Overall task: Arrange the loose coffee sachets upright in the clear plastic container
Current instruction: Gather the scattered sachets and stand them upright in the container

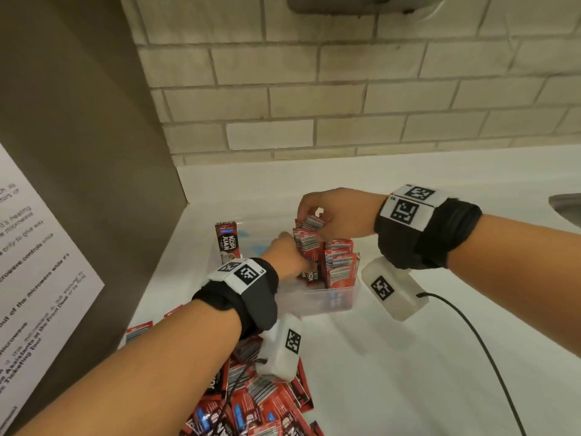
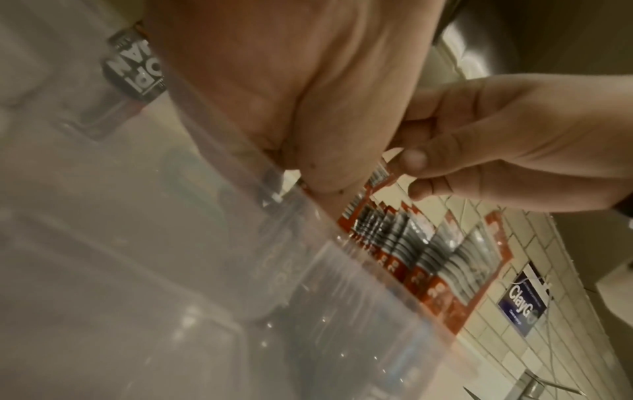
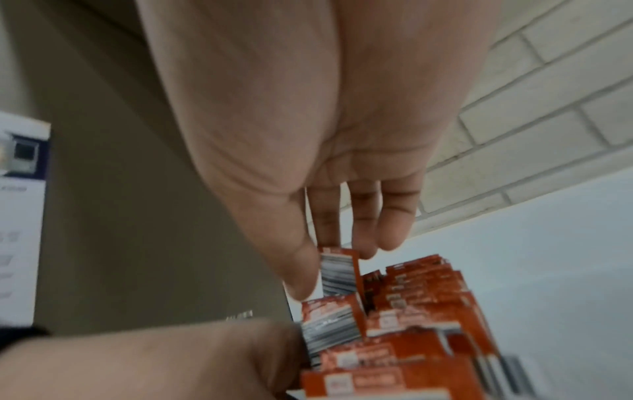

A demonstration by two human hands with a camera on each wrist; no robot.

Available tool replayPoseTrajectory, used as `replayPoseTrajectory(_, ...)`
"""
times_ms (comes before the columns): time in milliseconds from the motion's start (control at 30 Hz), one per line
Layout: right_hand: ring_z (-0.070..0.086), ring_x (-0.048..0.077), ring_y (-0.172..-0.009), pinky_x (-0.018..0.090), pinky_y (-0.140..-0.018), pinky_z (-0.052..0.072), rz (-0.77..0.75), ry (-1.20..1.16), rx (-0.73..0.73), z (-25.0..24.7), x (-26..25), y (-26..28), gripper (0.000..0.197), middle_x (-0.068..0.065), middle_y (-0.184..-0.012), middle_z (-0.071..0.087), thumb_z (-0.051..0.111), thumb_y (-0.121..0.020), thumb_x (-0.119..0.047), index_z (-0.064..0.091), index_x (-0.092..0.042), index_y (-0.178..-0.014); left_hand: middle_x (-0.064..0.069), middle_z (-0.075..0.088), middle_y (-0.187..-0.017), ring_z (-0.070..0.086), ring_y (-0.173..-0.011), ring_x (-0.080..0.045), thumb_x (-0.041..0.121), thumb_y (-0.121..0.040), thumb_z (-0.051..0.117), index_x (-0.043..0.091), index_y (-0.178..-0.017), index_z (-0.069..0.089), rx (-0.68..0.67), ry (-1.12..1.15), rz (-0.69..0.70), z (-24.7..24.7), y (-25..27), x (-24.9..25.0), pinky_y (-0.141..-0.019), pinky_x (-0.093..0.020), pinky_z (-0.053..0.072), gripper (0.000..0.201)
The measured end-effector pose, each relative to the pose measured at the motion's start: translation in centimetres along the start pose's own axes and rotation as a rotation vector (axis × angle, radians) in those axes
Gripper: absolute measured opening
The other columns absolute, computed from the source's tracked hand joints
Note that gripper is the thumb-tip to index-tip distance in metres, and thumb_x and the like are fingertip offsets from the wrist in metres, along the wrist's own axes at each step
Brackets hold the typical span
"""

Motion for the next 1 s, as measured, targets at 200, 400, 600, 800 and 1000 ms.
replayPoseTrajectory(200,0.053,0.012,-0.09,0.019,-0.075,0.039,0.062,-0.133,0.129,-0.2,1.1,0.7,0.035,-0.001,-0.116,0.062,0.053,-0.089,-0.008,0.052,-0.016,-0.124,-0.008,0.062,-0.125,0.058,-0.112,-0.026,0.034,-0.093,0.058,0.016,-0.128,0.054,-0.157,-0.131,0.048,1.4,0.6,0.7,-0.101,-0.041,0.044,0.04)
replayPoseTrajectory(400,0.058,0.016,-0.1,0.017,-0.078,0.037,0.05,0.018,0.132,-0.4,0.4,-0.6,0.029,0.002,-0.114,0.065,0.049,-0.089,-0.005,0.067,-0.014,-0.109,-0.011,0.063,-0.123,0.059,-0.112,-0.028,0.008,-0.087,0.065,0.007,-0.124,0.058,-0.194,-0.038,0.004,1.3,1.2,0.7,-0.1,-0.034,0.045,0.037)
replayPoseTrajectory(600,0.054,0.011,-0.086,0.004,-0.058,0.033,0.017,-0.028,0.19,-0.6,0.6,-0.6,0.026,0.002,-0.11,0.066,0.05,-0.09,-0.006,0.069,-0.01,-0.106,-0.014,0.063,-0.122,0.057,-0.113,-0.028,0.008,-0.088,0.062,0.004,-0.119,0.061,-0.112,-0.168,0.024,0.5,1.0,0.4,-0.094,-0.028,0.042,0.031)
replayPoseTrajectory(800,0.049,-0.004,-0.067,-0.002,-0.055,0.035,0.082,-0.29,0.322,-1.0,2.7,0.7,0.021,-0.005,-0.091,0.06,0.049,-0.09,-0.005,0.068,-0.012,-0.096,-0.016,0.059,-0.127,0.054,-0.116,-0.029,0.014,-0.096,0.05,0.002,-0.123,0.058,-0.123,-0.343,0.082,0.8,1.0,1.0,-0.096,-0.029,0.04,0.03)
replayPoseTrajectory(1000,0.052,0.002,-0.069,0.008,-0.055,0.038,0.159,-0.471,0.349,-0.3,4.0,1.8,0.022,0.001,-0.091,0.061,0.046,-0.089,0.0,0.064,-0.012,-0.091,-0.014,0.06,-0.122,0.056,-0.112,-0.027,0.007,-0.09,0.058,0.006,-0.12,0.058,-0.214,-0.286,0.041,0.8,1.9,1.4,-0.086,-0.025,0.041,0.031)
Point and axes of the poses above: each hand's wrist, its own y-axis away from the middle knuckle, its own z-axis out of the palm, x = y × z, the point moved 5 cm from there along -y, towards the middle knuckle
